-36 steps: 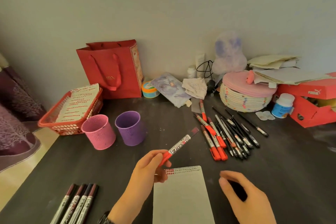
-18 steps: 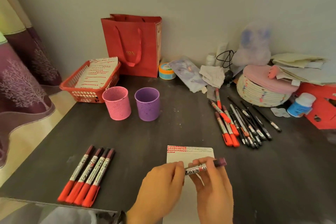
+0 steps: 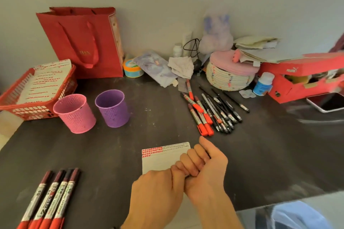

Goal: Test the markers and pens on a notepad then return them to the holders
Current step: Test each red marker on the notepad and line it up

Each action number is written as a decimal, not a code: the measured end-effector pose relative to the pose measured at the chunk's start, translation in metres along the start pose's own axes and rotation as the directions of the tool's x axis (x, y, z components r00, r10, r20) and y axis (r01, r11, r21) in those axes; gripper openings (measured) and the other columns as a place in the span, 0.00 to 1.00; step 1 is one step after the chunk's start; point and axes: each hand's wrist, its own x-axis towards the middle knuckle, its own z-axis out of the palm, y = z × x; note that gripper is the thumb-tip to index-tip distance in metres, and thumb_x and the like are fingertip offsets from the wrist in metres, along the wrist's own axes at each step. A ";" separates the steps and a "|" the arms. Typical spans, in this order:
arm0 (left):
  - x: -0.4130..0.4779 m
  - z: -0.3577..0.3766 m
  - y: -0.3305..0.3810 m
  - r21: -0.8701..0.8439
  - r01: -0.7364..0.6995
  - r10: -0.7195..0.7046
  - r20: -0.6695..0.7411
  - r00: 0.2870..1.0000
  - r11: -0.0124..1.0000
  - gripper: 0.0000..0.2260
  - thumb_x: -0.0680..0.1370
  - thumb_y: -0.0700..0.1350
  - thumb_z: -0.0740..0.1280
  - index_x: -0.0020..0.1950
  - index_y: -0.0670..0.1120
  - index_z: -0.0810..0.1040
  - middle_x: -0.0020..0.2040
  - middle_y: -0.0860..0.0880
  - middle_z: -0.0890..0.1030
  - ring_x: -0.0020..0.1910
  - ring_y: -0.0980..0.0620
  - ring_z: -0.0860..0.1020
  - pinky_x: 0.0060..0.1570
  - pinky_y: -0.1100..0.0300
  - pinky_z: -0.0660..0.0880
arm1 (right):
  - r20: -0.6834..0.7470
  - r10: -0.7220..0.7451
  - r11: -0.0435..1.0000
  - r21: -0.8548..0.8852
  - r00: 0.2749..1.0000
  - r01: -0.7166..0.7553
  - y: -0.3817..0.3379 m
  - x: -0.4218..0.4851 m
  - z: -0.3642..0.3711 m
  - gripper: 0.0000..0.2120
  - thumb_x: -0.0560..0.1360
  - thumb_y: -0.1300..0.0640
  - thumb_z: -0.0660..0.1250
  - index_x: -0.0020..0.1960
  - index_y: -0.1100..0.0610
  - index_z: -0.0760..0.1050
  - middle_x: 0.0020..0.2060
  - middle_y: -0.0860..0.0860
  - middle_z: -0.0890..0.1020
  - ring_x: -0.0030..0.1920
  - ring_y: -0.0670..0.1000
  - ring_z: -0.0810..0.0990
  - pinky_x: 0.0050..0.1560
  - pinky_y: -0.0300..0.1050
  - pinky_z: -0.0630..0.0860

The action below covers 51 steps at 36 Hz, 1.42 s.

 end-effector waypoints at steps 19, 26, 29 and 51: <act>0.048 0.007 -0.097 -0.468 0.001 -0.019 -0.035 0.999 0.884 0.09 0.72 0.66 0.63 0.49 0.66 0.70 0.49 0.65 0.75 0.51 0.66 0.74 0.44 0.68 0.70 | 0.067 -0.115 0.895 -0.426 0.991 0.133 -0.041 0.055 -0.021 0.28 0.78 0.32 0.57 0.39 0.52 0.83 0.37 0.52 0.83 0.37 0.49 0.83 0.46 0.47 0.77; 0.046 0.026 -0.109 -0.415 -0.101 0.097 -0.032 0.995 0.904 0.12 0.73 0.57 0.66 0.54 0.68 0.69 0.59 0.81 0.66 0.63 0.79 0.61 0.56 0.75 0.62 | 0.159 -0.041 0.683 -0.716 0.986 0.144 -0.011 0.066 -0.007 0.42 0.65 0.21 0.53 0.51 0.54 0.85 0.39 0.59 0.85 0.30 0.52 0.80 0.30 0.45 0.78; 0.048 0.029 -0.110 -0.434 -0.083 0.081 -0.023 0.996 0.897 0.12 0.72 0.60 0.64 0.51 0.73 0.65 0.57 0.78 0.69 0.62 0.79 0.61 0.59 0.72 0.63 | 0.165 -0.070 0.631 -0.756 0.984 0.172 -0.003 0.071 0.001 0.37 0.68 0.23 0.55 0.48 0.53 0.86 0.43 0.59 0.87 0.34 0.53 0.84 0.33 0.45 0.80; 0.052 0.036 -0.110 -0.420 -0.004 -0.001 -0.011 1.000 0.908 0.13 0.72 0.61 0.65 0.49 0.72 0.62 0.59 0.66 0.74 0.62 0.62 0.71 0.54 0.67 0.64 | 0.411 -0.381 0.000 -0.896 0.828 0.445 0.035 0.097 -0.012 0.13 0.73 0.56 0.73 0.32 0.53 0.75 0.22 0.50 0.79 0.23 0.40 0.76 0.30 0.30 0.71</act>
